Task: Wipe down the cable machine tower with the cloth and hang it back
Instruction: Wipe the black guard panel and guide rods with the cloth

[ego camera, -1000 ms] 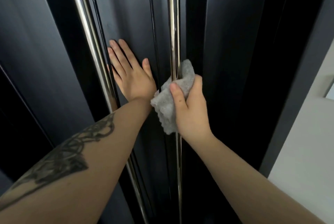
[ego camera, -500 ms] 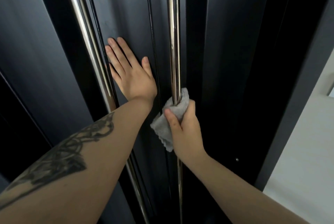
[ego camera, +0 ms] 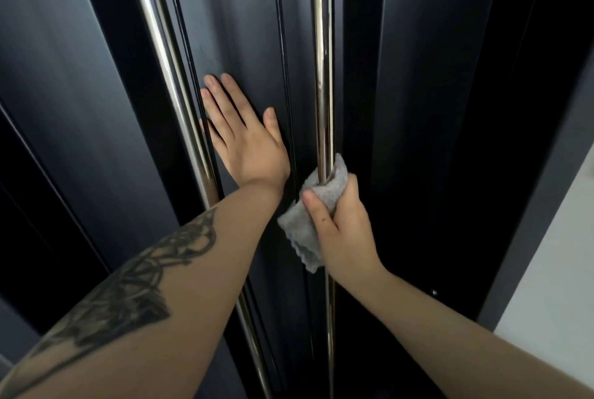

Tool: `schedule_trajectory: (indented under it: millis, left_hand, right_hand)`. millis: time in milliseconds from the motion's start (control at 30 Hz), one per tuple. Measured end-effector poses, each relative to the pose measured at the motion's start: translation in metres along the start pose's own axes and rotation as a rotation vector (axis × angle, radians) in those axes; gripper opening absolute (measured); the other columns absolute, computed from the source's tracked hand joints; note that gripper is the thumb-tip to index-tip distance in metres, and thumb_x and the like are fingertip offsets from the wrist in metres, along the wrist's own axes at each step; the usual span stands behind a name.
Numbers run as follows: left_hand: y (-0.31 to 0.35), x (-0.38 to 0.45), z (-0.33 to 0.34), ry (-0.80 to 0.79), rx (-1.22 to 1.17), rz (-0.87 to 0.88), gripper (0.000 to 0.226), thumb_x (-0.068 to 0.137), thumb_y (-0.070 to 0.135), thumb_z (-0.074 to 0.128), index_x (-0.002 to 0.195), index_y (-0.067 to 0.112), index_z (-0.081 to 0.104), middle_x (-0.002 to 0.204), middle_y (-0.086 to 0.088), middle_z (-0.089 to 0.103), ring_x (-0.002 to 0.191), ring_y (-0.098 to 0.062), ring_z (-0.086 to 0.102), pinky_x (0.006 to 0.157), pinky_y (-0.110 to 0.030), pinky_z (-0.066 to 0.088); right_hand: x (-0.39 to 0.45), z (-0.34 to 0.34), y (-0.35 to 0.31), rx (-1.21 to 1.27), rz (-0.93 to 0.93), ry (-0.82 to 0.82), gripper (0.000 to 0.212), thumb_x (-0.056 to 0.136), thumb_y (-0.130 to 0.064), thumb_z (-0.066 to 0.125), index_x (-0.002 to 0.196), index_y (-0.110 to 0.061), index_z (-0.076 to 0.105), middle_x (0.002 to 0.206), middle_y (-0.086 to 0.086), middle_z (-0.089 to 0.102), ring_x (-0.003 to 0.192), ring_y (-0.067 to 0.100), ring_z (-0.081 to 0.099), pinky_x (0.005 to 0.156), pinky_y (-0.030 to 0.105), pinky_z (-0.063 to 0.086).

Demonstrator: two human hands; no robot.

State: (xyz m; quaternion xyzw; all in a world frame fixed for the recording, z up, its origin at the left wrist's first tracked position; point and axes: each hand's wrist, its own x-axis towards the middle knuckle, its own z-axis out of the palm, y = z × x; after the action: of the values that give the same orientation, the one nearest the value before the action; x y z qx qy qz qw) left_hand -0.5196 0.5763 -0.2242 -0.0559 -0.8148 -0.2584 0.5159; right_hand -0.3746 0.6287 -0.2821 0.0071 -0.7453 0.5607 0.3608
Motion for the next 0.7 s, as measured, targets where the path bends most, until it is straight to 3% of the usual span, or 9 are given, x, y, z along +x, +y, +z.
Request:
schedule_trajectory:
  millis: [100, 167, 233, 333, 467, 533, 567, 633, 700]
  left_hand:
    - [-0.001, 0.000, 0.002, -0.012, -0.005, 0.006, 0.065, 0.103, 0.040, 0.019, 0.155, 0.008, -0.002, 0.164, -0.013, -0.002, 0.151, -0.027, -0.004, 0.108, -0.024, -0.028]
    - [-0.002, 0.000, 0.002, -0.012, -0.016, 0.016, 0.064, 0.103, 0.040, 0.017, 0.155, 0.008, -0.003, 0.163, -0.013, -0.004, 0.150, -0.027, -0.006, 0.108, -0.024, -0.029]
    - [-0.003, 0.000, 0.001, -0.014, -0.034, 0.024, 0.064, 0.103, 0.041, 0.014, 0.155, 0.007, -0.002, 0.163, -0.014, -0.004, 0.150, -0.027, -0.006, 0.109, -0.025, -0.029]
    - [-0.003, 0.000, 0.002, -0.021, -0.058, 0.029, 0.064, 0.103, 0.040, 0.015, 0.156, 0.006, 0.002, 0.163, -0.016, 0.001, 0.150, -0.027, -0.004, 0.114, -0.028, -0.024]
    - [-0.004, 0.003, 0.008, -0.005, -0.073, 0.014, 0.063, 0.103, 0.039, 0.019, 0.155, 0.004, 0.012, 0.161, -0.018, 0.011, 0.149, -0.030, 0.009, 0.120, -0.034, -0.011]
    - [-0.006, 0.003, 0.008, -0.013, -0.081, 0.043, 0.065, 0.103, 0.042, 0.017, 0.154, 0.001, 0.017, 0.160, -0.019, 0.015, 0.147, -0.031, 0.013, 0.120, -0.034, -0.008]
    - [-0.006, 0.004, 0.009, -0.018, -0.103, 0.058, 0.066, 0.103, 0.044, 0.012, 0.152, 0.000, 0.020, 0.159, -0.020, 0.018, 0.146, -0.032, 0.016, 0.119, -0.033, -0.008]
    - [-0.005, 0.006, 0.010, -0.009, -0.141, 0.064, 0.069, 0.103, 0.045, 0.007, 0.150, -0.002, 0.026, 0.156, -0.022, 0.024, 0.143, -0.034, 0.021, 0.119, -0.032, -0.006]
    - [-0.005, 0.006, 0.010, -0.048, -0.150, 0.060, 0.066, 0.104, 0.043, 0.010, 0.149, -0.001, 0.029, 0.155, -0.023, 0.029, 0.141, -0.035, 0.025, 0.119, -0.031, -0.003]
  right_hand:
    - [-0.012, 0.000, 0.010, 0.051, 0.081, -0.058, 0.027, 0.093, -0.030, 0.054, 0.119, -0.031, 0.044, 0.084, 0.002, 0.066, 0.071, 0.014, 0.067, 0.060, 0.037, 0.058]
    - [-0.041, 0.000, 0.039, 0.027, 0.192, -0.143, 0.039, 0.083, -0.054, 0.059, 0.118, -0.043, 0.044, 0.079, 0.003, 0.065, 0.064, 0.019, 0.064, 0.054, 0.040, 0.055]
    - [-0.057, -0.002, 0.060, -0.172, 0.196, -0.227, 0.042, 0.071, -0.078, 0.049, 0.109, -0.061, 0.039, 0.087, -0.011, 0.062, 0.076, 0.003, 0.062, 0.064, 0.020, 0.054]
    - [-0.022, -0.003, 0.032, -0.234, 0.131, -0.133, 0.027, 0.080, -0.062, 0.047, 0.102, -0.070, 0.033, 0.091, -0.021, 0.061, 0.087, -0.006, 0.061, 0.074, 0.011, 0.048]
    - [0.041, -0.008, -0.047, -0.094, -0.077, 0.000, 0.047, 0.085, -0.049, 0.050, 0.129, -0.042, 0.035, 0.094, -0.014, 0.065, 0.089, -0.003, 0.065, 0.075, 0.020, 0.053]
    - [0.047, -0.005, -0.063, -0.091, -0.072, 0.015, 0.055, 0.085, -0.045, 0.052, 0.136, -0.036, 0.034, 0.098, -0.014, 0.066, 0.089, 0.003, 0.066, 0.077, 0.020, 0.052]
    - [0.047, -0.002, -0.062, -0.068, -0.034, 0.082, 0.055, 0.087, -0.034, 0.057, 0.139, -0.026, 0.038, 0.099, -0.010, 0.066, 0.085, 0.008, 0.064, 0.076, 0.017, 0.048]
    - [0.048, 0.005, -0.055, 0.146, 0.124, 0.197, 0.043, 0.090, 0.001, 0.054, 0.133, 0.003, 0.048, 0.103, 0.016, 0.062, 0.084, 0.024, 0.057, 0.072, 0.011, 0.041]
    - [0.054, 0.012, -0.049, 0.176, 0.150, 0.126, 0.032, 0.092, 0.012, 0.043, 0.123, 0.016, 0.051, 0.118, 0.036, 0.056, 0.103, 0.037, 0.055, 0.067, 0.003, 0.039]
